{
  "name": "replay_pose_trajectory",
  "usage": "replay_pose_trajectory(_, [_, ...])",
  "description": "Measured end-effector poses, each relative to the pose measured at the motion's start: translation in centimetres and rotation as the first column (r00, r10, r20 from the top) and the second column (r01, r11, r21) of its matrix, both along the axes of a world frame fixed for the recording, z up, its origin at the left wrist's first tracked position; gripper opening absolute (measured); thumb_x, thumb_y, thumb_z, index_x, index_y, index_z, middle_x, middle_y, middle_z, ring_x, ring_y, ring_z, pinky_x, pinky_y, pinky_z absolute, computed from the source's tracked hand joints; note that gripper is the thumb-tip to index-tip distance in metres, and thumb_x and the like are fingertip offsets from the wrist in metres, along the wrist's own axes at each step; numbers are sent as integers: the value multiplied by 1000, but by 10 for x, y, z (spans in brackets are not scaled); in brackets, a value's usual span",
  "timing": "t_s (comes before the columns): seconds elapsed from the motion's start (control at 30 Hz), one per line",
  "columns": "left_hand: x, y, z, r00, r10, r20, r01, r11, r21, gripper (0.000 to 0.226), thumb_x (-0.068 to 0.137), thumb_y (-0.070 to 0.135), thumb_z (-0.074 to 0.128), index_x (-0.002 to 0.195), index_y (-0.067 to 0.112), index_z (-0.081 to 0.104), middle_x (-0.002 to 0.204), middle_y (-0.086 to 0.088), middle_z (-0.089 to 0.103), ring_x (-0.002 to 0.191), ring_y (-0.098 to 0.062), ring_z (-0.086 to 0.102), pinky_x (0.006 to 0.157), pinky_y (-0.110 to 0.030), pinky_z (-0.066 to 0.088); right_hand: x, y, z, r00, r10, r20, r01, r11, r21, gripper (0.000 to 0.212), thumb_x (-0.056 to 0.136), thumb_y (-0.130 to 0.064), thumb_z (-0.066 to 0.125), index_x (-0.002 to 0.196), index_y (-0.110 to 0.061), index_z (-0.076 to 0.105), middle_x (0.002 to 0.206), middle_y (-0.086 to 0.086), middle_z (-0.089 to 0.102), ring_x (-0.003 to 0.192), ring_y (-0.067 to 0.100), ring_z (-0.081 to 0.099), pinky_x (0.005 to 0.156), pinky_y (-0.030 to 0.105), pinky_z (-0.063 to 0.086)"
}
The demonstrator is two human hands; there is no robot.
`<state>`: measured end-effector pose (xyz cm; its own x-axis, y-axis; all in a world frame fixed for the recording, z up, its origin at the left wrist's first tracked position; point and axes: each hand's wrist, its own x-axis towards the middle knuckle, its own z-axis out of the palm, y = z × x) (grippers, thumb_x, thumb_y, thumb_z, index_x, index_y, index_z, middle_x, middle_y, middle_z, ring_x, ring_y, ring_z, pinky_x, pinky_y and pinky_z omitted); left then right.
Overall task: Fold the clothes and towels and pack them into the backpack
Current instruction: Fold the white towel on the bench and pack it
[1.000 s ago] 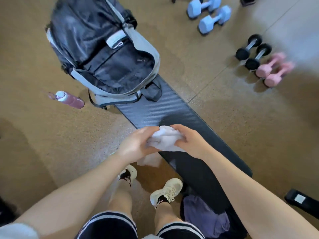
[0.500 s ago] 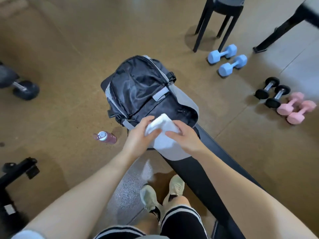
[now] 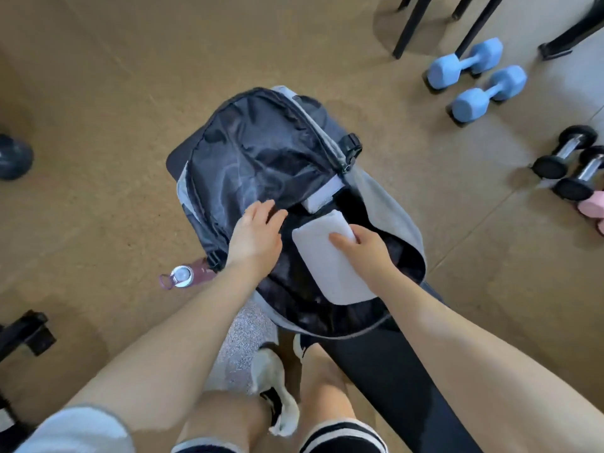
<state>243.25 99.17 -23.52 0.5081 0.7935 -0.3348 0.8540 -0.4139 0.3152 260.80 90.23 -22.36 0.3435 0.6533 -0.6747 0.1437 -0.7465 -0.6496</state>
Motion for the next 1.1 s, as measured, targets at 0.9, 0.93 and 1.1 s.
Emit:
replay_pose_trajectory(0.9, [-10,122,23,962,-105,253,126,990,-67,40,74,6,59,112,18,64,103,-4,70,93,-25,65,81,-38,50,-78,125,-37,976,27,215,-13,998,-66,35,83,-52,59,95,-19,58,88,4,63,90,27,56,68,39,46])
replay_pose_trajectory(0.93, [-11,122,17,963,-101,249,127,988,-91,40,74,7,59,112,18,64,103,-3,70,93,-25,65,81,-38,50,-78,121,-38,958,0,286,18,998,-59,46,83,-53,59,109,-15,58,104,6,64,101,27,56,79,42,47])
replay_pose_trajectory(1.1, [-18,107,-3,969,-20,245,77,971,-225,40,75,7,59,113,19,63,107,-1,69,94,-20,65,85,-35,50,-82,48,-41,852,-428,303,467,882,-67,59,82,-41,67,128,-11,47,126,4,51,115,20,49,91,30,41])
